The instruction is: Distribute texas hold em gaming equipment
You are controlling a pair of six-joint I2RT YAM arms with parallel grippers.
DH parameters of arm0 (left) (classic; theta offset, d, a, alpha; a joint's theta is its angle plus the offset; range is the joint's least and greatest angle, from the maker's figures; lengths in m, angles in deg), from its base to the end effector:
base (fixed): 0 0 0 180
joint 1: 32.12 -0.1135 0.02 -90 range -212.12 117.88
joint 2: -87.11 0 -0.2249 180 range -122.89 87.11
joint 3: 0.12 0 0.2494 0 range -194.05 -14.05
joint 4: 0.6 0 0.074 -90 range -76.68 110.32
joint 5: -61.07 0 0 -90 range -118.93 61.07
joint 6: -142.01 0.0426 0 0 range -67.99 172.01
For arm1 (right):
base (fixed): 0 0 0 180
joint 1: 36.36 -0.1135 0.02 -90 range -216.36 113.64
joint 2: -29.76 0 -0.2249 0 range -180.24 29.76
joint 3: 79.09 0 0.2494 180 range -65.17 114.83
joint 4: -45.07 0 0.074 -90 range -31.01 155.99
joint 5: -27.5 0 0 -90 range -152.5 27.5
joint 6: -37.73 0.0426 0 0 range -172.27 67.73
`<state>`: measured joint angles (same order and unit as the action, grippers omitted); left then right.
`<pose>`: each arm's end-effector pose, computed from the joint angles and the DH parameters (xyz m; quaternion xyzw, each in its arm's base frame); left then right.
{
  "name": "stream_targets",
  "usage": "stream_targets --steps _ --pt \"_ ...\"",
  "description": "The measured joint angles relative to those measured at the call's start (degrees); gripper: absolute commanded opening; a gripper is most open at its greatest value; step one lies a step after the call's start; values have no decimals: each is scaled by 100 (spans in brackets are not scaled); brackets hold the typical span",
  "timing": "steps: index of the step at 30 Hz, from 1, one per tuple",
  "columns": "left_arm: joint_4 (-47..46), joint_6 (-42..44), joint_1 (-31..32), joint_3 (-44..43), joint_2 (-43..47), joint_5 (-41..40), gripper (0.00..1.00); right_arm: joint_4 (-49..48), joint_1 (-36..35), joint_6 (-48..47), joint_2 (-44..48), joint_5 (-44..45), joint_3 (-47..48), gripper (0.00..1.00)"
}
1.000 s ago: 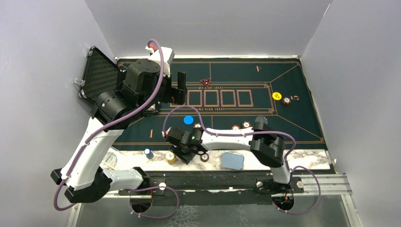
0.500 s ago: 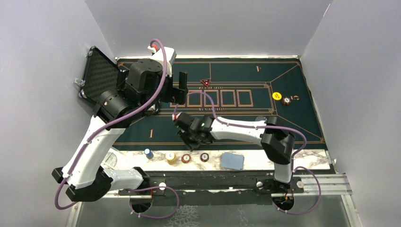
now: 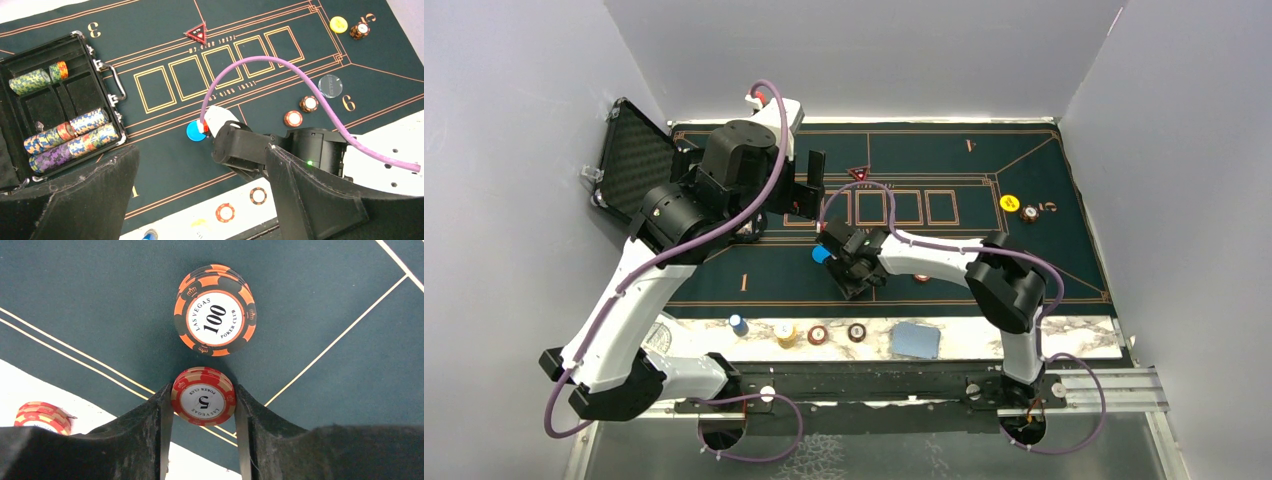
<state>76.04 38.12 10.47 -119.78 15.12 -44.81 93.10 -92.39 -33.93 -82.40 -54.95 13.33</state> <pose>0.1691 -0.1396 0.4561 0.1435 0.8440 -0.1331 0.4993 0.2190 0.3150 0.1300 -0.3043 0.9307 0.0648 0.1923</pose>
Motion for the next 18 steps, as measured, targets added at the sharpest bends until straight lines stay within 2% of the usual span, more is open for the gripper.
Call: stream_targets --steps 4,7,9,14,18 --pt "0 4 0 -33 2 0 99 -83 2 9 -33 -20 -81 75" --pt "0 4 0 -33 2 2 99 -37 0 -35 -37 -24 -31 78" --pt "2 4 0 -33 0 2 99 223 -22 -72 -72 35 179 85" --pt "2 4 -11 -33 0 0 99 702 -302 -190 81 48 815 88" --pt "0 4 -15 -33 0 2 99 417 -726 -245 533 -544 219 88"
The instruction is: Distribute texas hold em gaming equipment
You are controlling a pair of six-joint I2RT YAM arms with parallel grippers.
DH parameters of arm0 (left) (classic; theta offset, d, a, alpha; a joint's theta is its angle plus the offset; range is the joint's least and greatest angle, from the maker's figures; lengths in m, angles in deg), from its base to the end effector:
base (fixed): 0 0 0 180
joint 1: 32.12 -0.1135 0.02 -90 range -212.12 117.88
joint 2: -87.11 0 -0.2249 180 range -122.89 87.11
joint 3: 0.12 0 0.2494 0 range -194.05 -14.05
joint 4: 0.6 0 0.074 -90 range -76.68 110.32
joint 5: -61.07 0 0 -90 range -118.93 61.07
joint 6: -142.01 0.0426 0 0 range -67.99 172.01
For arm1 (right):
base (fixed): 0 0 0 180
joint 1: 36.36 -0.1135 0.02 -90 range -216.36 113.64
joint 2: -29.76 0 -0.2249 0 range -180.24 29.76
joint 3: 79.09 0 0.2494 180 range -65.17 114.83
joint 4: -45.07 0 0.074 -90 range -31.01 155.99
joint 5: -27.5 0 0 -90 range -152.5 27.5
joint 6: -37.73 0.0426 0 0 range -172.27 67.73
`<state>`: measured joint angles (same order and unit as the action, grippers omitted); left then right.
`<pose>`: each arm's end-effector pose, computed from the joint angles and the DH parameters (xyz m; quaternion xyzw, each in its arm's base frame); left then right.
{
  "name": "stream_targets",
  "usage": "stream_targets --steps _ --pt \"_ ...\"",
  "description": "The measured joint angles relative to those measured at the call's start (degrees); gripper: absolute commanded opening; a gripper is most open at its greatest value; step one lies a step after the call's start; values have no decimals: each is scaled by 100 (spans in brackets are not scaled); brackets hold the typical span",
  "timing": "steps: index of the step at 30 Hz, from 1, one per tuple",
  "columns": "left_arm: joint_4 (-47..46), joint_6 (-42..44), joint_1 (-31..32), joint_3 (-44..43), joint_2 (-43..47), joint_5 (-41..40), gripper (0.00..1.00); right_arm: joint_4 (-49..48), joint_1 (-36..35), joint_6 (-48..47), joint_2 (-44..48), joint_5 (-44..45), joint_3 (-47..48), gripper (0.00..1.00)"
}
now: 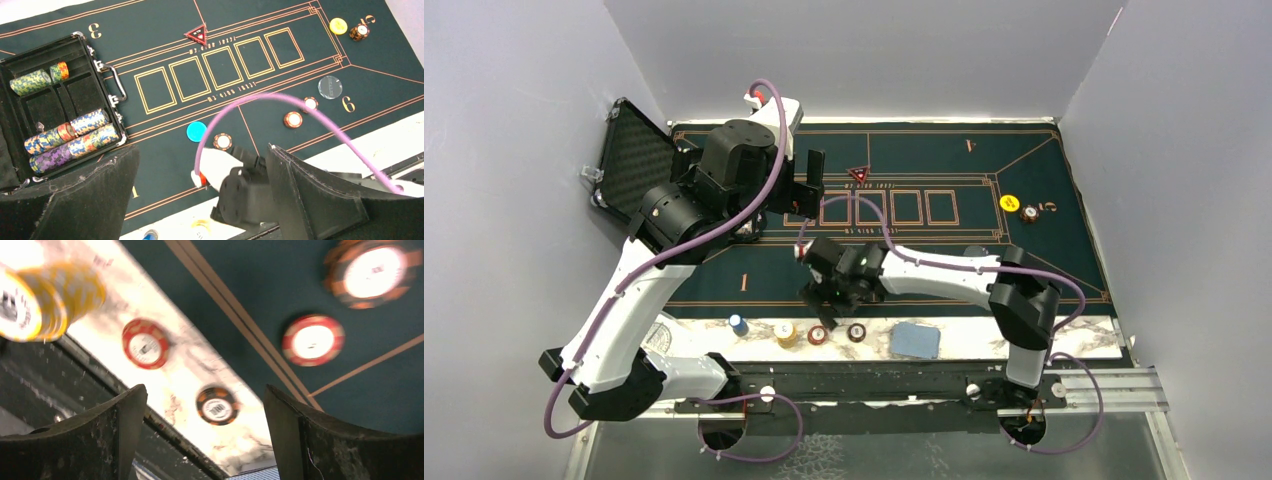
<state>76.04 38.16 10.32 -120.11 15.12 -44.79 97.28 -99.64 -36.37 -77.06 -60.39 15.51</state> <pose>0.1689 -0.1387 0.4576 0.1421 0.8428 -0.1338 0.5016 0.1719 0.3379 0.1708 -0.3880 0.8945 0.1272 0.1819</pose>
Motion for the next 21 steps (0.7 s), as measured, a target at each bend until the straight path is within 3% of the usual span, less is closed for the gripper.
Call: stream_targets --steps 4,9,21 --pt "0 -2 0 0 2 0 99 -254 -396 -83 -9 -299 -400 88" --pt "0 -2 0 2 2 11 99 -461 -697 -90 -446 -350 -199 86" --pt "0 2 0 0 4 15 99 -553 -942 -96 -1029 7 341 67"
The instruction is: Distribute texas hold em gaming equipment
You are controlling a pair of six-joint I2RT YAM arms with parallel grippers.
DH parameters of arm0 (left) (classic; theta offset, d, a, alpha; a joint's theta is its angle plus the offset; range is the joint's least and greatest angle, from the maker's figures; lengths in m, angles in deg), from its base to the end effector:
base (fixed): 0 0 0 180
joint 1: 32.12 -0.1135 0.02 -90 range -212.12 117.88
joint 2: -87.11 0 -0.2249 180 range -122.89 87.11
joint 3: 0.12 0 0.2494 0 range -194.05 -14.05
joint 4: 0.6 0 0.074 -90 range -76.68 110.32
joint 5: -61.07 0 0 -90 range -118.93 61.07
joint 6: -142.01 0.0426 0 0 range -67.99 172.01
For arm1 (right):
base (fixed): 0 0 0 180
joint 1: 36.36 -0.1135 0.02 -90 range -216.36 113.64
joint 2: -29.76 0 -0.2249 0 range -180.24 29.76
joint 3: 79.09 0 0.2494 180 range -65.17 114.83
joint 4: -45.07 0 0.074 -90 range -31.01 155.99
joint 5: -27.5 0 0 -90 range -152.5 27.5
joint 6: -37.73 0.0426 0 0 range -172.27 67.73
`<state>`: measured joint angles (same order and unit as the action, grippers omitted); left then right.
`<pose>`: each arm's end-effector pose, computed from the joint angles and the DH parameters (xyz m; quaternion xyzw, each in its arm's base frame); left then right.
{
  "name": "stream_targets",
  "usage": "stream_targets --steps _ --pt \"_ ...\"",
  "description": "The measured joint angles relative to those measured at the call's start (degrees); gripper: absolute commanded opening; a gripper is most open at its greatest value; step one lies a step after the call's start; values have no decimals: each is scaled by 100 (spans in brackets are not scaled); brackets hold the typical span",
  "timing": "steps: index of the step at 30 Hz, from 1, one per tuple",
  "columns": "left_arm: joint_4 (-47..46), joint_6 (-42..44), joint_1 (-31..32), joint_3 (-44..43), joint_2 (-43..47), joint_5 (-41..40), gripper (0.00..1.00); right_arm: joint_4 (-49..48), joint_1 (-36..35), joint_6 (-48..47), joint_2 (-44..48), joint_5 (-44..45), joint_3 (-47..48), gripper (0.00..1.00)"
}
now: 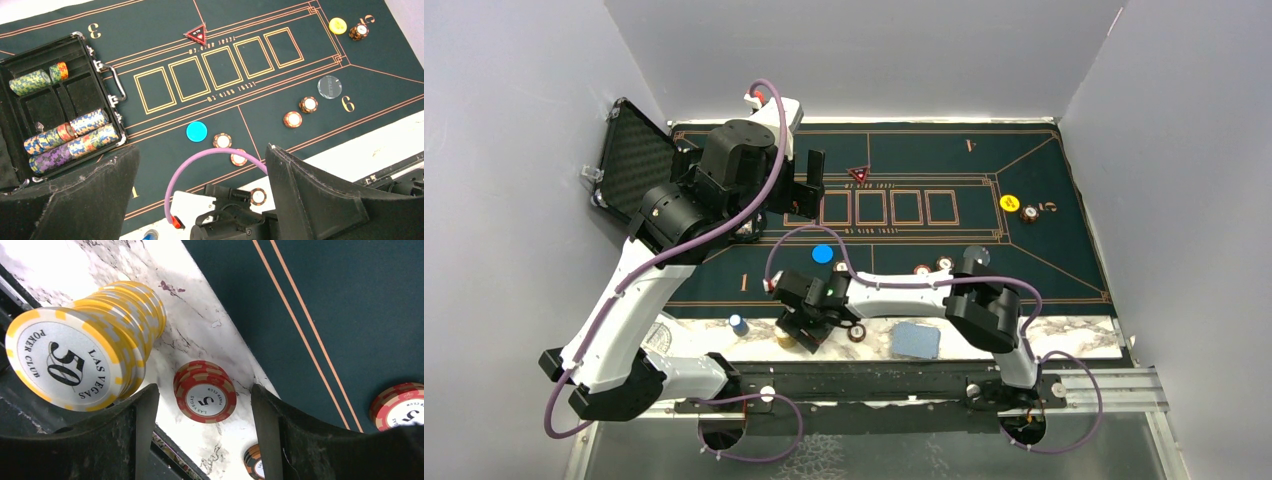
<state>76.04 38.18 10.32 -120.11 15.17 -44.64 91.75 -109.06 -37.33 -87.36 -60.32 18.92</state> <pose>0.1687 -0.1386 0.4578 0.1428 0.8426 -0.1349 0.5015 0.1223 0.3871 0.1257 -0.4687 0.8579 0.1318 0.1642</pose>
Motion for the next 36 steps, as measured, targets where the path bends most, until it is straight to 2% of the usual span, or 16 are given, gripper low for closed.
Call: stream_targets --steps 5,17,25,36 --pt "0 0 0 0 13 -2 99 24 -101 -9 -26 247 2 66" --pt "-2 -2 0 0 116 -4 99 149 -162 9 -127 496 133 51" --pt "-2 -4 -7 0 188 -7 99 136 -179 184 -111 638 96 35" --pt "-2 -4 -7 0 199 -4 99 48 -186 304 208 688 -299 30"
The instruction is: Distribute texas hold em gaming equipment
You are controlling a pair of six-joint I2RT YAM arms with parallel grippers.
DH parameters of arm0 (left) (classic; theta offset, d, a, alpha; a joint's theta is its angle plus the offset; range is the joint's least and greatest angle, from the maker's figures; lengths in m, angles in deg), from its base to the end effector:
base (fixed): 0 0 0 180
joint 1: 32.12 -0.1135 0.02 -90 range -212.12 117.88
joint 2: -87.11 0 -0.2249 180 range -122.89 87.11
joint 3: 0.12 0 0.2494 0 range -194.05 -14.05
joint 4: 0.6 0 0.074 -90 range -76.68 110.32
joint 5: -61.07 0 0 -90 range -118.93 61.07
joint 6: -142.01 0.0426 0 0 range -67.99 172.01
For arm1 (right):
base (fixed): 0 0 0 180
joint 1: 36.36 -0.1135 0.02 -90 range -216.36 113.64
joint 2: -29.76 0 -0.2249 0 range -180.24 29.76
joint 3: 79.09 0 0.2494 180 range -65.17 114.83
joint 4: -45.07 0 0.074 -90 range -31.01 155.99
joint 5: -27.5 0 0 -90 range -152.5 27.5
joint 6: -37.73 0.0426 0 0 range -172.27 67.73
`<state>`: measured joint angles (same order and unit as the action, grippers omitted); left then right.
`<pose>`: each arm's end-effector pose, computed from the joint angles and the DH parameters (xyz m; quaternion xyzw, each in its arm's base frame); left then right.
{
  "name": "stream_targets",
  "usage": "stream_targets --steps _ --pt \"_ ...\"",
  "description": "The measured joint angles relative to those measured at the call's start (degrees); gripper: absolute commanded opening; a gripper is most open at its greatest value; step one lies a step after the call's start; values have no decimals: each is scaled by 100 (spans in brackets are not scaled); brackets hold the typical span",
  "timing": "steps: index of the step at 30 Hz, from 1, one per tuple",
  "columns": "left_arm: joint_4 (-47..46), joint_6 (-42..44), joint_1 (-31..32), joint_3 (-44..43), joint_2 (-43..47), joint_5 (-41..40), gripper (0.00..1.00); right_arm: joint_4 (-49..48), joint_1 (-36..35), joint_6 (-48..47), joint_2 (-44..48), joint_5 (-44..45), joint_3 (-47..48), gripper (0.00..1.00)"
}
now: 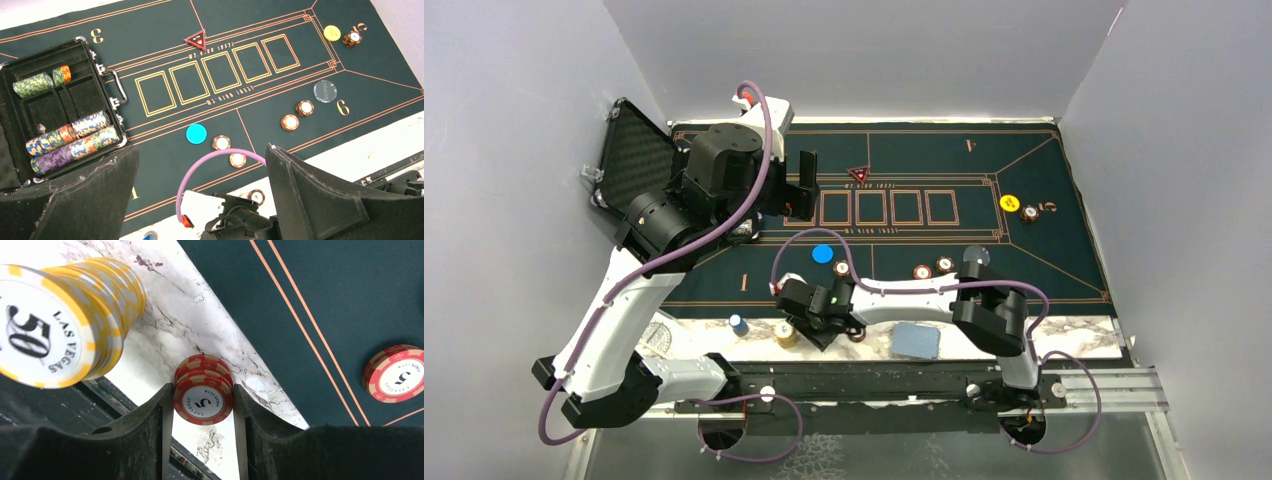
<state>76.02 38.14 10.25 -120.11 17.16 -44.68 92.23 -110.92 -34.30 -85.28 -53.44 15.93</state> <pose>0.1599 -0.1302 0.4645 0.1376 0.8345 -0.1426 0.5141 0.1115 0.3785 0.1249 -0.4494 0.8678 0.0890 0.1923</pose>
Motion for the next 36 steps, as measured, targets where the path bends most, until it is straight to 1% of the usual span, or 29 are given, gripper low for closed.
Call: stream_targets --steps 5,9,12,14,19,22,27,30,33,36 --pt "-2 2 0 0 -4 -2 99 155 46 61 295 -9 -2 29" --pt "-55 4 0 0 -33 -4 99 313 232 175 881 -72 -4 29" --pt "-129 4 0 2 -57 -4 99 411 627 258 1340 -144 -48 29" --pt "-203 4 0 4 -85 -4 99 481 1051 306 1738 -201 -221 29" --pt "-435 2 -15 116 -144 50 99 695 2874 269 2310 -295 -621 29" --pt "-605 13 -44 372 -146 210 99 761 4221 120 2450 -369 -741 29" --pt "-750 111 -146 894 -162 555 99 717 6537 -142 2385 -450 -776 29" --pt "-817 168 -229 1060 -229 754 99 660 7733 -280 2135 -455 -750 29" --pt "-931 236 -262 1113 -293 859 99 645 8577 -415 1816 -485 -745 29" --pt "-1003 282 -262 1141 -310 920 99 634 9097 -476 1657 -535 -772 29"
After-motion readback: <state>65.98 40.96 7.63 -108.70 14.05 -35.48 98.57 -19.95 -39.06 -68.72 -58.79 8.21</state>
